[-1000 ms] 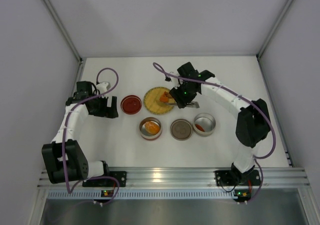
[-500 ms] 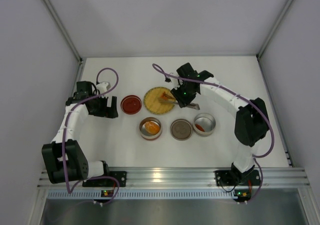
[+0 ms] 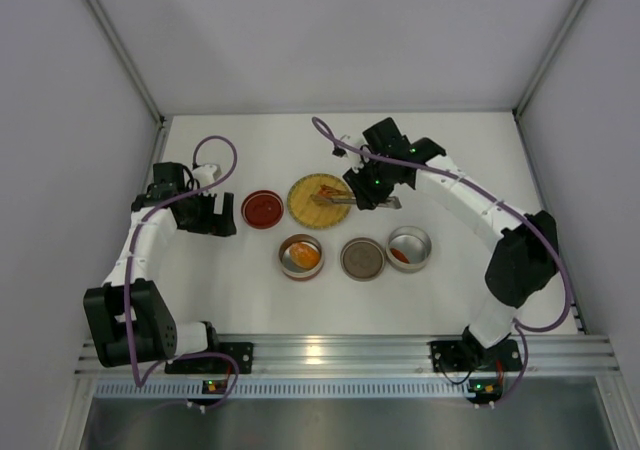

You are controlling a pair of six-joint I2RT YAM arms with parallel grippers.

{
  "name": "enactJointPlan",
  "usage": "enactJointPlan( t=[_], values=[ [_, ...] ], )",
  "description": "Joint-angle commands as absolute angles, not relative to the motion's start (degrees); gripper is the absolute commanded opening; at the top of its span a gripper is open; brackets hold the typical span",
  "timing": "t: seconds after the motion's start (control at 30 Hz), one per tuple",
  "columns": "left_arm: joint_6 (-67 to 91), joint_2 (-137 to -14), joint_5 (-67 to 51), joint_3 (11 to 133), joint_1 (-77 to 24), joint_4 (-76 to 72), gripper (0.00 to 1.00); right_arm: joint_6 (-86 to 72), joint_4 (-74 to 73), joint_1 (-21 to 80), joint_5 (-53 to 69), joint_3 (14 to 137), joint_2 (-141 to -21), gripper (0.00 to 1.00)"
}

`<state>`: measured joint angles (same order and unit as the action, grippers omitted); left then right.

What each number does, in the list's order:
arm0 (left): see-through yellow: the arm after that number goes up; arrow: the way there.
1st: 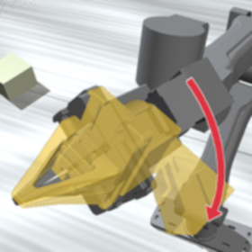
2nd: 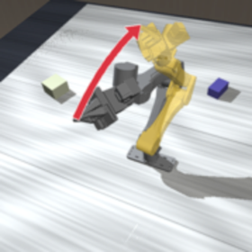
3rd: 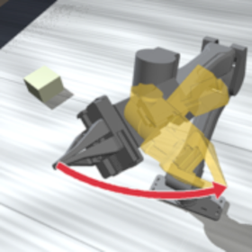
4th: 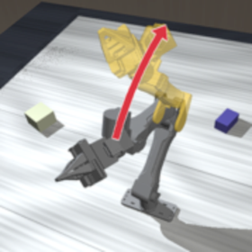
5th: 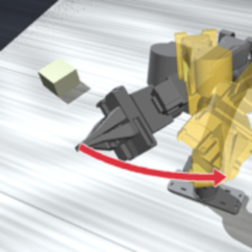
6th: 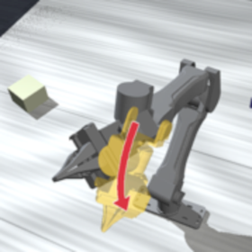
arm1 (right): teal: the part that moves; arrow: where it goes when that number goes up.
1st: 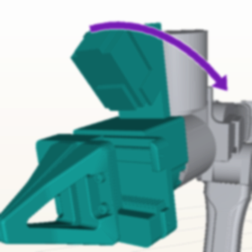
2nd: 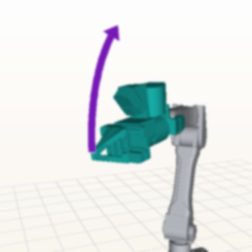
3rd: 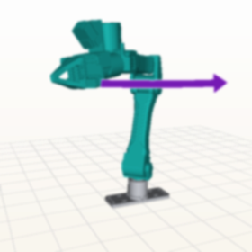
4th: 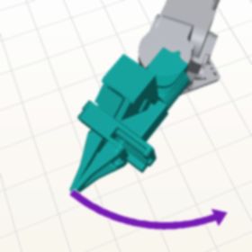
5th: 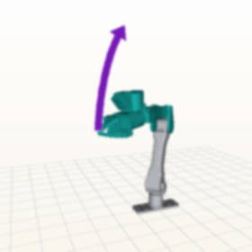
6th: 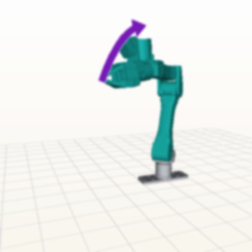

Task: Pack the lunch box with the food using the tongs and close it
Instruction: Pick up the fake food from the plate, then place the fake food in the packing box.

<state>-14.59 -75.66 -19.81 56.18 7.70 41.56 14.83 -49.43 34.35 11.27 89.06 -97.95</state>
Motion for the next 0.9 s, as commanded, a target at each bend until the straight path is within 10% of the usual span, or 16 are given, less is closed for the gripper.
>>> enactJointPlan(
  t=[0.0,0.87],
  values=[
    [-15.5,-75.0,-19.5,56.8,7.6,40.8,0.98,16.0,-49.6,35.2,13.2,92.1,-94.2,0.03],
    [-16.4,-78.1,-22.4,60.1,7.6,42.0,0.98,31.3,-70.4,14.1,17.2,69.2,-57.3,0.02]
  ],
)
